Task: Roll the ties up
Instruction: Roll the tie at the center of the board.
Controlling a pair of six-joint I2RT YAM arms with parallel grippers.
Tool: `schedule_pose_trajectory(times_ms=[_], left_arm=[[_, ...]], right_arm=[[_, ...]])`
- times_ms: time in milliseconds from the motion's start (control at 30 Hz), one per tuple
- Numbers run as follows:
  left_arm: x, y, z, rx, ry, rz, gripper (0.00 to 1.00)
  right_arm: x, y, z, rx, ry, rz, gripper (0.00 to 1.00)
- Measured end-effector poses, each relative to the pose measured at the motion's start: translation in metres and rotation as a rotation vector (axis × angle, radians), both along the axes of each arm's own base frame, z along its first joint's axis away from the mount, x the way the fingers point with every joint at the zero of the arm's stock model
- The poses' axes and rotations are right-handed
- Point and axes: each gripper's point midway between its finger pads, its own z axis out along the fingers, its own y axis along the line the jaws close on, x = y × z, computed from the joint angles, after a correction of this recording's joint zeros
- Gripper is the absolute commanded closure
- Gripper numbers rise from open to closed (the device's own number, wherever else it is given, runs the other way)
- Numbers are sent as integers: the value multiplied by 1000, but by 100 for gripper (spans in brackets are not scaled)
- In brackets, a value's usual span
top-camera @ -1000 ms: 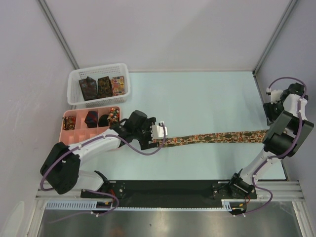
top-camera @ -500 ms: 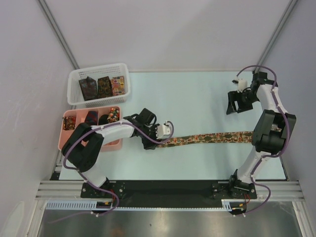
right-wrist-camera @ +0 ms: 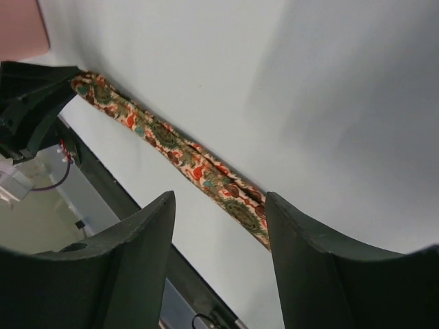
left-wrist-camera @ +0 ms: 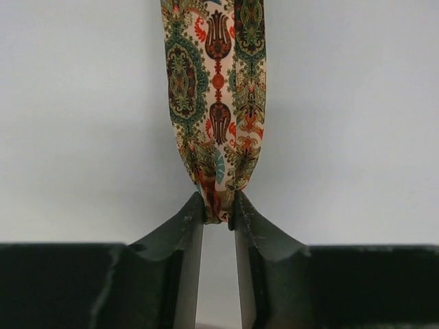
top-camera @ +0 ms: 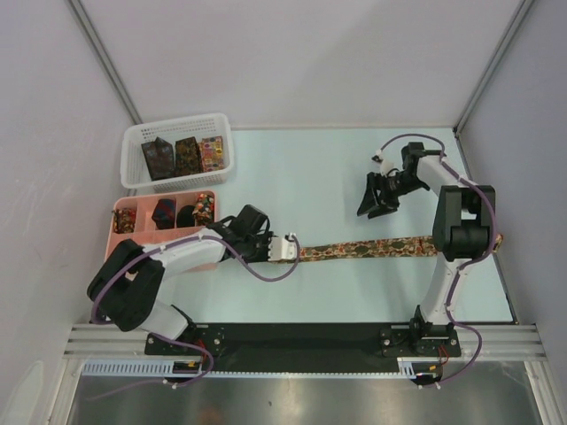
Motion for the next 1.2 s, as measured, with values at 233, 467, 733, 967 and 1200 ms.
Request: schedule_pose_trajectory(times_ms=[233,467,733,967,1200], left_arm=[[-3,10,7,11,-52,-14,26],[-10,14,-4,18,31,20,35],[2,5,8,-42,94,92,52],[16,-23,41,-125,93,101,56],[5,-60,39,-138,136,43,56]], right_arm=[[-30,51,-14,13,57,110,56],[-50,76,-26,11,95,170,65],[-56,83,-32,55,120,151,80],[-54,92,-27,120,141,115,89],[-58,103,-19,213,182,52,81]])
